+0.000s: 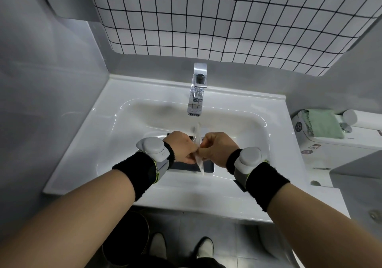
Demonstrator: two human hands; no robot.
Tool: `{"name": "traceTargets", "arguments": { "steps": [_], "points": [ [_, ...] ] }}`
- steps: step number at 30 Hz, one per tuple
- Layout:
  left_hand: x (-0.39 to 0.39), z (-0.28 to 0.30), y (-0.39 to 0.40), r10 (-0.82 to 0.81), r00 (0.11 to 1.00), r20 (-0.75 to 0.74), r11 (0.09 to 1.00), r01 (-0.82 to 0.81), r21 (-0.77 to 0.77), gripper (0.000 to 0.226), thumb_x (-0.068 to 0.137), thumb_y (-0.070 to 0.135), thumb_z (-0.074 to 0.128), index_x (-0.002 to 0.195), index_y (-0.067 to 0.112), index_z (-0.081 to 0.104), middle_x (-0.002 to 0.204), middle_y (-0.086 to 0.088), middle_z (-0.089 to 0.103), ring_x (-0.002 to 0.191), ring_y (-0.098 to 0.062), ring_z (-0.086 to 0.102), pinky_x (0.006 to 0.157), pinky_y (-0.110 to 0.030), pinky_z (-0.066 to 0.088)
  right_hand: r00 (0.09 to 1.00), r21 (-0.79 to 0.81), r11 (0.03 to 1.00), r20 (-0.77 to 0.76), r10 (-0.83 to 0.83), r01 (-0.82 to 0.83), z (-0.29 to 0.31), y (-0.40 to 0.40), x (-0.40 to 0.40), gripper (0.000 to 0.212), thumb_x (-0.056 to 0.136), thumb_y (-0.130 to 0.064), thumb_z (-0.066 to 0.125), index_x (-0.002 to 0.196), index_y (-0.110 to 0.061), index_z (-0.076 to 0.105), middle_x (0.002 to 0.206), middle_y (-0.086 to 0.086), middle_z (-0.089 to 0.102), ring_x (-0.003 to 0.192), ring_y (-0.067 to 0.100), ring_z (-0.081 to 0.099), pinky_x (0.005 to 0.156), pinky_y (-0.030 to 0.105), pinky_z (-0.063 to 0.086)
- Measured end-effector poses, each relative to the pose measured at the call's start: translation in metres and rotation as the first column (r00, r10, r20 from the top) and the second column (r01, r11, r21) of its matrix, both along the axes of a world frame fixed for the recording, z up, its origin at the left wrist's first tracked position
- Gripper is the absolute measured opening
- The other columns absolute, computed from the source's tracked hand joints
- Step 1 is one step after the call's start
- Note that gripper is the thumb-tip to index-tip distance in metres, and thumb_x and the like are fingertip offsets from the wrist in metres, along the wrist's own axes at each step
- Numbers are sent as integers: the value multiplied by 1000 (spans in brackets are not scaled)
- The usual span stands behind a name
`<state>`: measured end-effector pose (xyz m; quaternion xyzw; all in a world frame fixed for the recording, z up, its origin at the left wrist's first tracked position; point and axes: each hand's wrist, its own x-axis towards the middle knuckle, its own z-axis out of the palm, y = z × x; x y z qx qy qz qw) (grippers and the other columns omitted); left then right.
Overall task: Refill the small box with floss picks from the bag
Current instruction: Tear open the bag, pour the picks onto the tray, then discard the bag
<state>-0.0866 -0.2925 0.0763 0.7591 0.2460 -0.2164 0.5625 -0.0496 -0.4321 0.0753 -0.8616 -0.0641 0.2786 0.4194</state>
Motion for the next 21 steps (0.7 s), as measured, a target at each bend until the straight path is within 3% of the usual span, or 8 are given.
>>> {"name": "traceTargets", "arguments": {
  "steps": [2,6,9,14,18,21],
  "points": [
    [0,2,1,-11,1000,14,999,10,32,13,76,9,64,76,-3,68,81,-18,74,81,-30,73,86,-44,58,1000,-12,1000,-6,-14,14,0,3,-2,22,68,-12,75,62,-18,54,58,-1,68,58,13,70,66,28,56],
    [-1,0,1,23,997,68,998,-27,53,14,77,6,61,73,-5,68,80,-17,73,79,-29,73,82,-44,59,998,-1,998,-32,-59,59,2,6,-2,22,54,-20,75,61,-18,54,66,9,73,72,30,73,76,45,60],
    [-2,-7,5,49,993,107,998,-53,32,17,76,8,59,75,-4,71,80,-17,74,80,-32,73,82,-45,59,995,32,995,-21,-96,97,-1,6,-3,26,58,-22,78,60,-18,52,66,11,72,73,32,72,76,49,59],
    [-6,-5,1,42,986,163,980,-72,185,17,74,14,59,65,4,69,71,-12,73,75,-30,71,74,-41,60,992,7,993,26,-122,122,-4,8,-6,25,56,-31,75,61,-19,53,66,7,72,72,29,72,74,45,60],
    [-6,-3,5,138,985,105,989,-143,40,6,72,8,62,70,4,66,79,-14,75,73,-29,74,76,-43,60,978,51,977,8,-208,207,-7,5,0,14,73,-12,68,68,-15,54,63,4,71,61,20,73,75,42,61],
    [-8,-2,3,61,991,121,997,-65,31,6,81,6,61,75,7,63,83,-16,74,72,-27,74,75,-40,61,995,-37,994,19,-100,101,0,6,0,11,79,-21,65,81,-16,56,70,5,73,60,18,72,67,31,60]
  ]
}}
